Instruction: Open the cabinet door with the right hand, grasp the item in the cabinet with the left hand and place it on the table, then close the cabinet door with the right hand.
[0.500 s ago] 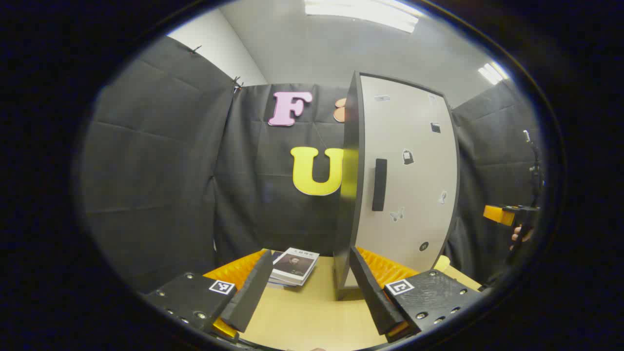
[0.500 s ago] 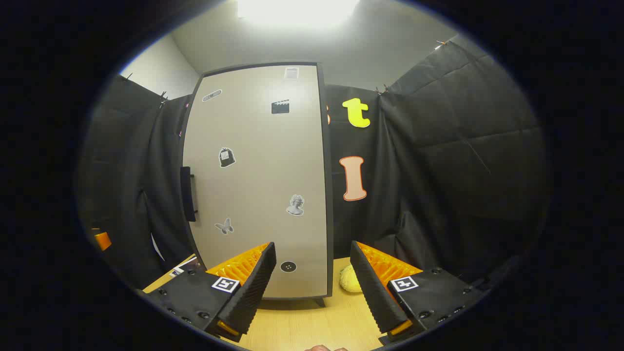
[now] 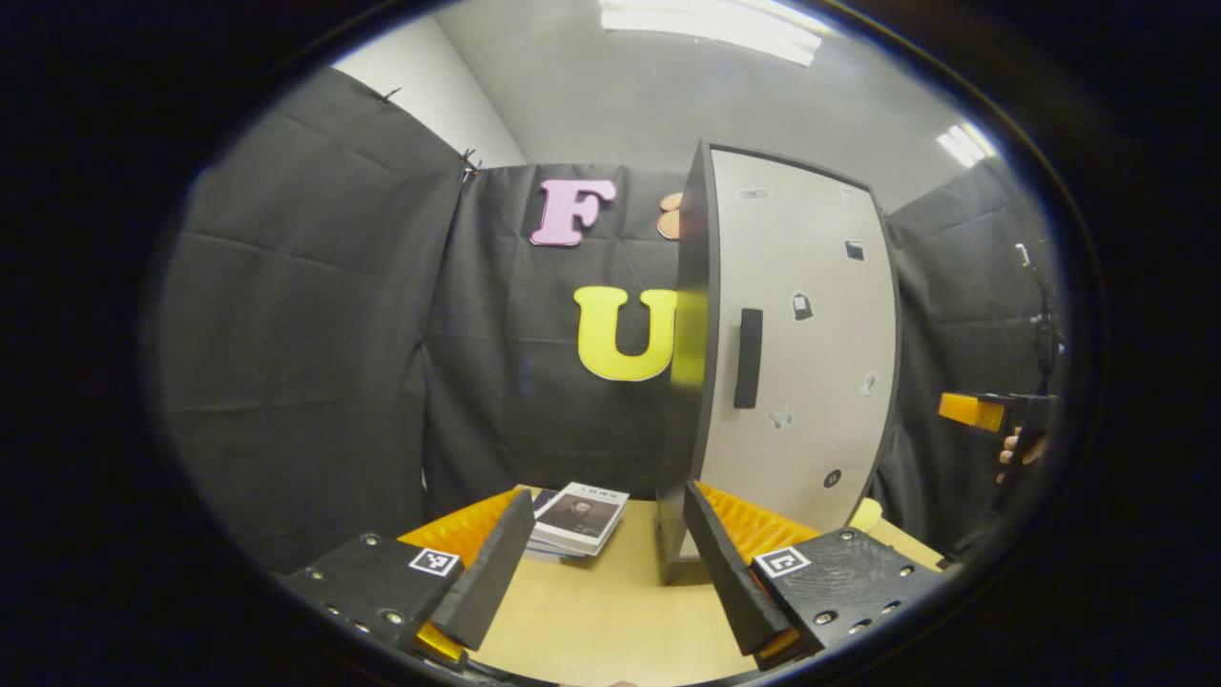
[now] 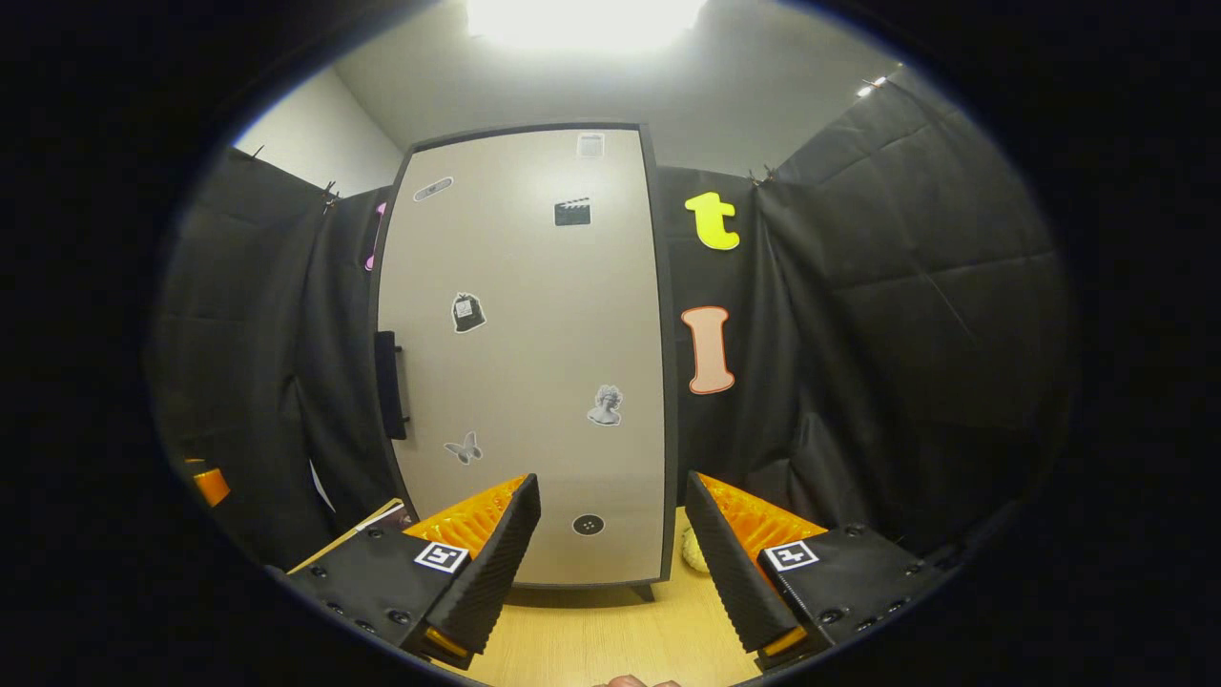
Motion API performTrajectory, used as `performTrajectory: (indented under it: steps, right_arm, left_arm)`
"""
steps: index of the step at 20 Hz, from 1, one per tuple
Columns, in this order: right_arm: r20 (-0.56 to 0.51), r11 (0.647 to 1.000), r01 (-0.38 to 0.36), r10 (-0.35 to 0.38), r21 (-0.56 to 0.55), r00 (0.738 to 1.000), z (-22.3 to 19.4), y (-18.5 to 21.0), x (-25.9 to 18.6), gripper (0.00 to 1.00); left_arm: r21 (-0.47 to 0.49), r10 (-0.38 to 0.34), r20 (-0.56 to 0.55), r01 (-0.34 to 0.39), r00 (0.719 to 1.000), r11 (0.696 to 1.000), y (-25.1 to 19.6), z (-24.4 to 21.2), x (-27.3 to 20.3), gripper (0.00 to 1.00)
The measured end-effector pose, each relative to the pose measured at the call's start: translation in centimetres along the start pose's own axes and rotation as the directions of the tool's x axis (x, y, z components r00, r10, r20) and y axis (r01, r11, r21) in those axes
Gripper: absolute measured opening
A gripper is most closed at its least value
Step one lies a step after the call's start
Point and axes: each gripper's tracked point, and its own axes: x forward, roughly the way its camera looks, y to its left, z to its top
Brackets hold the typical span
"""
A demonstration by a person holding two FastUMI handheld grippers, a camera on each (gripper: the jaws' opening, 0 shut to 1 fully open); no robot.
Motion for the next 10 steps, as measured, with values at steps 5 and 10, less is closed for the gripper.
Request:
performTrajectory:
  steps: [5, 10]
  right_arm:
    - [0.001, 1.000, -0.018, 0.018, 0.006, 1.000, 0.9, 1.2, 0.8, 0.96]
    - [0.008, 0.998, -0.056, 0.056, 0.019, 0.998, 2.5, 3.6, 2.6, 0.97]
  left_arm:
    - [-0.016, 0.007, -0.013, -0.007, 1.000, 1.000, 0.1, -1.1, -0.2, 0.96]
    - [-0.026, 0.027, -0.038, -0.028, 0.999, 0.999, 0.7, -2.6, -0.3, 0.94]
